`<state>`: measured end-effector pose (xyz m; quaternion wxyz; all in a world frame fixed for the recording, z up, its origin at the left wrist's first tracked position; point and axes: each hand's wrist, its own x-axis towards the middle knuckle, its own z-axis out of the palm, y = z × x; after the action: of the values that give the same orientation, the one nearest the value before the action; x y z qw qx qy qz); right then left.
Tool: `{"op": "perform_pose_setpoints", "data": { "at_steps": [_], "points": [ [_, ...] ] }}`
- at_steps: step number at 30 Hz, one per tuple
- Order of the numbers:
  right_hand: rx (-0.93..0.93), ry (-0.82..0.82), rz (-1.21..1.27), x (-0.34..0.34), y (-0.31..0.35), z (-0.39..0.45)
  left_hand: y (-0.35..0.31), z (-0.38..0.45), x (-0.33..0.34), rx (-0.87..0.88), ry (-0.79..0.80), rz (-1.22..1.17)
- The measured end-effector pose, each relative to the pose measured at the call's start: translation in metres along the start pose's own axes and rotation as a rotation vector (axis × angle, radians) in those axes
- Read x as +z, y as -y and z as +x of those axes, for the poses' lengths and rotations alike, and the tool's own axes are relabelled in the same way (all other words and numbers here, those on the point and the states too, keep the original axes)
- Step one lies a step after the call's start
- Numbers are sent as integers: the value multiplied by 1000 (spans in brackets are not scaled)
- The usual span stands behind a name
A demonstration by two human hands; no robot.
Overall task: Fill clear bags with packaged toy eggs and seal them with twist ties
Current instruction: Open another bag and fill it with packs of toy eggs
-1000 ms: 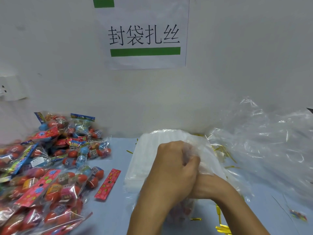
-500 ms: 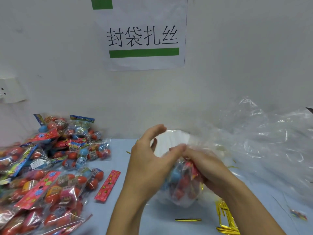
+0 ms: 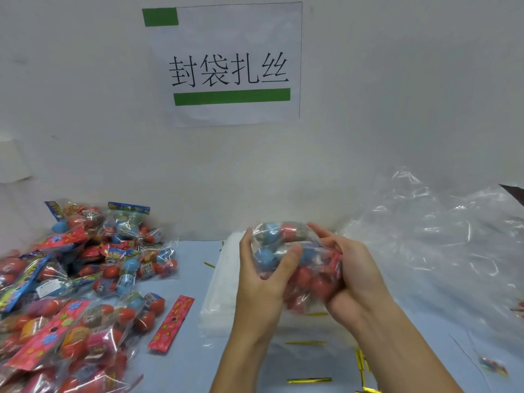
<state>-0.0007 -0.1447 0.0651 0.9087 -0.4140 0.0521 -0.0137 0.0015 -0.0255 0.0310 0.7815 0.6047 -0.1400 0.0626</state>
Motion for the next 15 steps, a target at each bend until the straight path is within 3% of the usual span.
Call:
{"op": "perform_pose_setpoints", "data": {
  "at_steps": [8,11,15],
  "points": [
    [-124,-84,-214,5,-10,-5,0,8,-10,-227,-32,-120],
    [-187,-35,-382,1,-5,-5,-5,8,-12,-346,78,-189],
    [-203,119,-417,-5,0,-6,-12,8,-24,-468,230,-213]
  ]
}}
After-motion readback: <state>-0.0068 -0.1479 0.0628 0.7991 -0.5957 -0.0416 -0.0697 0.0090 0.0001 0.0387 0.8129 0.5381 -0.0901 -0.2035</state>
